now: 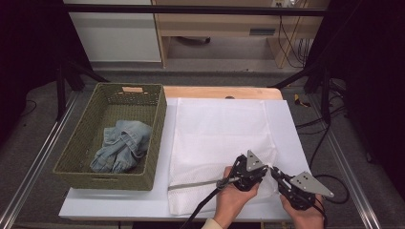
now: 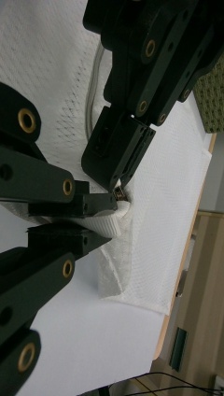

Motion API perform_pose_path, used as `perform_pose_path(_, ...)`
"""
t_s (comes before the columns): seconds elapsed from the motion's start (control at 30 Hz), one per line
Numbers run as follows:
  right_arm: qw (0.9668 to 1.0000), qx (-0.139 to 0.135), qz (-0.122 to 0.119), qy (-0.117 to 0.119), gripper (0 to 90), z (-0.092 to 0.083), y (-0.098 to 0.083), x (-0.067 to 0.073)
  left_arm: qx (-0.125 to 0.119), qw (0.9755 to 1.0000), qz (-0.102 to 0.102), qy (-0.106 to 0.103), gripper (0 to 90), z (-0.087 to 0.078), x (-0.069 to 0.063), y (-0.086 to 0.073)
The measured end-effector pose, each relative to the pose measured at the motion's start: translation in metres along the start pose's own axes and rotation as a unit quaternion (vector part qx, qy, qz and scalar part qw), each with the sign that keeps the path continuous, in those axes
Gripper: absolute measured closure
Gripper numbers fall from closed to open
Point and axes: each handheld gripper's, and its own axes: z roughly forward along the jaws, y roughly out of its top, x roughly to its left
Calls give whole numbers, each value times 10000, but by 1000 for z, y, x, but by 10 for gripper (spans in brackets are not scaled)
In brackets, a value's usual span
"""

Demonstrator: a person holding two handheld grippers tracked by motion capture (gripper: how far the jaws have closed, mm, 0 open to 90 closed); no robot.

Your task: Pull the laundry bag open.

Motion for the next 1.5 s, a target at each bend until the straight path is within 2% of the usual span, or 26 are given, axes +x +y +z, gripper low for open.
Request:
perform_pose_path(0.23,10000,13,69,22,858,-1,0,0,-32,9999,-19,109,858,0,-5,0)
perform_pose_path(0.73,9994,73,315,79,856,-2,1,-2,-158,9996,-172,127,864,-4,-8,-4)
perform_pose_path(0.8,9991,77,408,124,856,-2,2,-1,-170,9995,-214,126,865,-5,-8,-4)
perform_pose_path(1.03,9989,139,424,146,854,-1,3,-1,-306,9991,-267,124,865,-5,-8,-10)
perform_pose_path(1.17,9991,192,350,104,857,-2,4,0,-376,9986,-318,174,865,-5,-10,-12)
perform_pose_path(1.27,9993,197,295,66,858,-3,5,1,-533,9970,-471,311,866,-7,-15,-14)
perform_pose_path(1.37,9994,192,298,58,859,-3,6,2,-616,9960,-521,389,866,-6,-18,-17)
perform_pose_path(1.5,9991,276,314,62,858,-3,6,2,-681,9949,-672,326,866,-6,-19,-21)
